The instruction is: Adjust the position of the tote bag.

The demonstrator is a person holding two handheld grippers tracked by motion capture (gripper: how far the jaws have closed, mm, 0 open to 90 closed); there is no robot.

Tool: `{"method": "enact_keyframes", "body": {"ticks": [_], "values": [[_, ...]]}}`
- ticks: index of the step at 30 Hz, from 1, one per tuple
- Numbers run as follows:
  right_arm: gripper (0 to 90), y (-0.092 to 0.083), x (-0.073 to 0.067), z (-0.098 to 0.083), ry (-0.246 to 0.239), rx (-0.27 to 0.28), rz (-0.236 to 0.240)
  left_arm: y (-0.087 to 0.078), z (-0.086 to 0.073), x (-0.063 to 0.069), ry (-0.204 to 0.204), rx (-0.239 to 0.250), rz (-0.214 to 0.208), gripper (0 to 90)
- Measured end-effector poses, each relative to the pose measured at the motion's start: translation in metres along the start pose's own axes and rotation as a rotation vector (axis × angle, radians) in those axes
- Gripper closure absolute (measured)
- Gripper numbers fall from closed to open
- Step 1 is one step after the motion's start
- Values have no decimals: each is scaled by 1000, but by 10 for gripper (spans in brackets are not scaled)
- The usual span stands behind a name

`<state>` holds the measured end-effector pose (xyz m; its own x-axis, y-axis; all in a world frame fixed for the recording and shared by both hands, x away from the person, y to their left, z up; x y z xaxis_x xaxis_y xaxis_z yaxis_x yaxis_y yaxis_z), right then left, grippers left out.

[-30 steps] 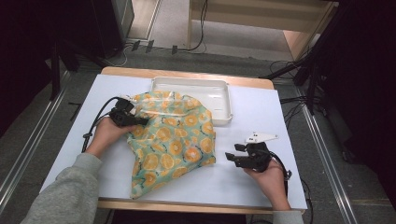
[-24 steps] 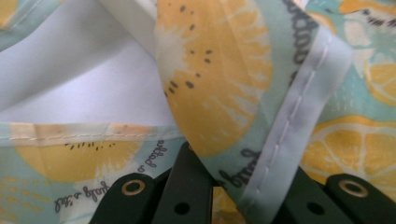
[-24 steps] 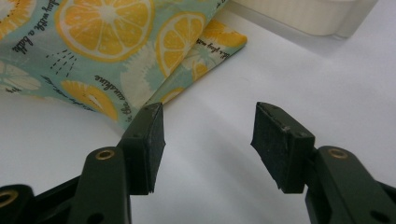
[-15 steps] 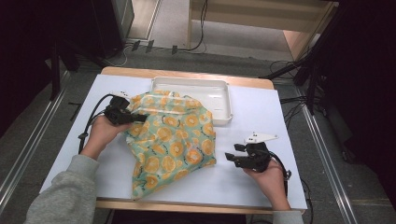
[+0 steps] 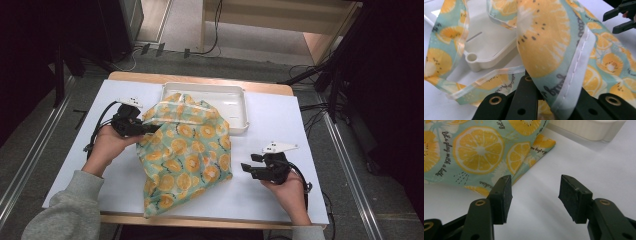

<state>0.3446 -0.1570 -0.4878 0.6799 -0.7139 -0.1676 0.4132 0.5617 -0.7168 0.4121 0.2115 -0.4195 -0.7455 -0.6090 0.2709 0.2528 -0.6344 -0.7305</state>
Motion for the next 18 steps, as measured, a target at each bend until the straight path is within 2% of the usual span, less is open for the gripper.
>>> {"method": "enact_keyframes", "body": {"ticks": [4, 5, 9, 15, 18], "values": [[448, -1, 0, 1, 5, 7, 0, -5, 2, 10, -15, 14, -18, 900], [448, -2, 0, 1, 10, 9, 1, -6, 2, 12, -9, 10, -23, 900], [449, -3, 0, 2, 9, 16, -3, -10, 3, 20, -15, 23, -17, 900], [450, -3, -1, 2, 7, 23, 1, -16, 3, 38, 21, 27, -59, 900], [450, -4, -1, 2, 8, 24, -1, -18, 3, 44, 23, 37, -75, 900]]}}
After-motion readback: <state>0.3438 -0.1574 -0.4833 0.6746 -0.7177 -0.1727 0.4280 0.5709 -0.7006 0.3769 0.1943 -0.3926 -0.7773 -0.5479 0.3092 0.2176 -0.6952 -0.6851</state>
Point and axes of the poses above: each handheld gripper's, and its own axes: y roughly forward along the jaws, z roughly out of its top, x roughly to its right, the point moved 6 cm from there along y, roughly forward along the jaws, and after that the axes turned 5 degrees about -x, right-handed, at the moved point
